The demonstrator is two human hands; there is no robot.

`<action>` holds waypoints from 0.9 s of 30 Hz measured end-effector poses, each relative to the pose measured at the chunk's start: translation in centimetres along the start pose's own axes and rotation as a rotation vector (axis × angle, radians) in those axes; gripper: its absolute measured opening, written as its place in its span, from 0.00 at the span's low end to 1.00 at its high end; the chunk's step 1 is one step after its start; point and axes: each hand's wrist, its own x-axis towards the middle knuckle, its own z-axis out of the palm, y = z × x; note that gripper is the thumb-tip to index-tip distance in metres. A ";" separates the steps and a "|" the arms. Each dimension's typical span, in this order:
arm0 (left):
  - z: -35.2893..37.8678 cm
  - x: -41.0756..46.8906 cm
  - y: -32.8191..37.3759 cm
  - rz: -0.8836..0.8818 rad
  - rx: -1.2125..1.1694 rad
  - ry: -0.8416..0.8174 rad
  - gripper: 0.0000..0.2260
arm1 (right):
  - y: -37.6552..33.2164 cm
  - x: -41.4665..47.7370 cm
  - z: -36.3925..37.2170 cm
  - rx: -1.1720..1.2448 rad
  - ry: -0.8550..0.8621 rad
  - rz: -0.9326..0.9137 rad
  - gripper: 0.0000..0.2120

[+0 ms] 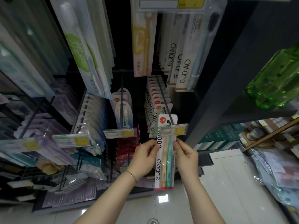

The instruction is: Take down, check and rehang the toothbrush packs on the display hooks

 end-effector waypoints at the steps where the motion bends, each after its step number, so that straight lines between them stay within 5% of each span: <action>1: 0.0 0.3 -0.2 -0.012 0.020 0.000 0.08 | 0.1 0.2 0.3 -0.004 0.016 0.013 0.11; 14: -0.3 5.0 -1.5 -0.156 0.204 0.071 0.10 | 2.0 4.3 4.0 0.009 0.196 0.150 0.12; 27: -5.8 1.4 -4.1 -0.072 0.513 -0.010 0.13 | 5.2 2.1 4.6 -0.391 0.093 0.109 0.06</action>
